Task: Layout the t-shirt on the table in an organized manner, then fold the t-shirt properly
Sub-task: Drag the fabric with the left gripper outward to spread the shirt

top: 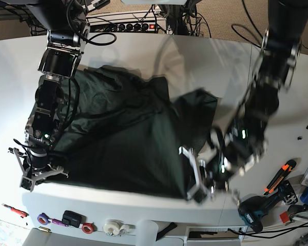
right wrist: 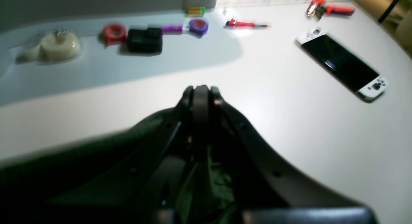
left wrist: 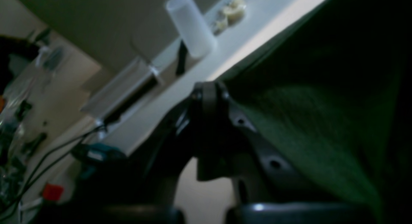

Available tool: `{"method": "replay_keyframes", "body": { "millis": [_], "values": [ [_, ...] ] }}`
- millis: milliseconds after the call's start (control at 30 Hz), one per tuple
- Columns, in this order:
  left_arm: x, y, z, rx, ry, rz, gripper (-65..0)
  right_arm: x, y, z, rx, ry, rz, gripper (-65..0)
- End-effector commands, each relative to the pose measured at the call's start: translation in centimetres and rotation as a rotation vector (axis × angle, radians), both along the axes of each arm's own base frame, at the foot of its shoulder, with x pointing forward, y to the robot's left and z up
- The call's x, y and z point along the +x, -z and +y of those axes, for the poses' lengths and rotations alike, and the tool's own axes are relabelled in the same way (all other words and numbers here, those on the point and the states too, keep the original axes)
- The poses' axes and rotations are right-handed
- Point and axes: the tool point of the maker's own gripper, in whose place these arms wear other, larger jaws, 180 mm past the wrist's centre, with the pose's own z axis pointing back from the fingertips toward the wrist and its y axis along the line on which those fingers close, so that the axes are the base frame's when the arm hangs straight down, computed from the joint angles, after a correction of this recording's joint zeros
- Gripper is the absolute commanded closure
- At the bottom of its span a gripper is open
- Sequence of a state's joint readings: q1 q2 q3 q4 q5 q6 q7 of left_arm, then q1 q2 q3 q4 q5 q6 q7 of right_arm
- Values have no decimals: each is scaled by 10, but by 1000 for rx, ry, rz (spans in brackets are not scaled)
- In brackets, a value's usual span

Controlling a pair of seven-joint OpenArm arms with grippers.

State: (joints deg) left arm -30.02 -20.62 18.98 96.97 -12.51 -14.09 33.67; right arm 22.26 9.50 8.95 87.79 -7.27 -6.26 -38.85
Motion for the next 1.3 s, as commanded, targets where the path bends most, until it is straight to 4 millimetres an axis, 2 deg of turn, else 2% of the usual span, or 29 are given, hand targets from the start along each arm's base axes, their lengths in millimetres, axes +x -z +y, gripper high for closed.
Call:
{"method": "replay_keyframes", "body": {
  "millis": [0, 100, 233, 333, 400, 467, 633, 733, 833, 967, 1000, 1067, 1100, 1133, 1267],
  "values": [
    [16, -36, -1, -49, 4, -76, 0, 5, -30, -5, -37, 14, -85, 0],
    [48, -69, -2, -84, 6, -93, 0, 6, -26, -7, -46, 38, -73, 0],
    [85, -113, -11, -124, 10, -106, 0, 12, 0, -12, -38, 61, -12, 0],
    [108, -126, -14, -139, -15, -76, 0, 18, 26, -15, -28, 63, 54, 0],
    [121, -119, -15, -147, -34, -32, 0, 21, 41, -16, -25, 60, 81, 0],
    [129, -103, -18, -166, -38, 11, 0, 22, 47, -18, -46, 61, 93, 0],
    [139, -45, -28, -196, -29, 144, 0, 21, 39, -26, -64, 104, 61, 0],
    [141, -19, -31, -224, -40, 191, 0, 22, 36, -27, -66, 105, 57, 0],
    [142, -7, -32, -243, -37, 159, 0, 22, 36, -27, -66, 105, 58, 0],
    [139, 5, -32, -186, -11, 58, 0, 22, 36, -27, -67, 106, 58, 0],
    [138, 8, -32, -173, -7, 51, -50, 22, 35, -27, -67, 106, 56, 0],
    [138, 14, -30, -166, -25, 43, -251, 23, 33, -27, -69, 104, 50, 0],
    [141, 14, -25, -161, -58, 26, -314, 24, 32, -26, -68, 99, 49, 0],
    [144, 14, -21, -157, -93, 2, -340, 26, 31, -24, -69, 85, 52, -7],
    [147, 20, -16, -105, -124, -23, -343, 32, 32, -15, -76, 24, 65, -182]
  ]
}}
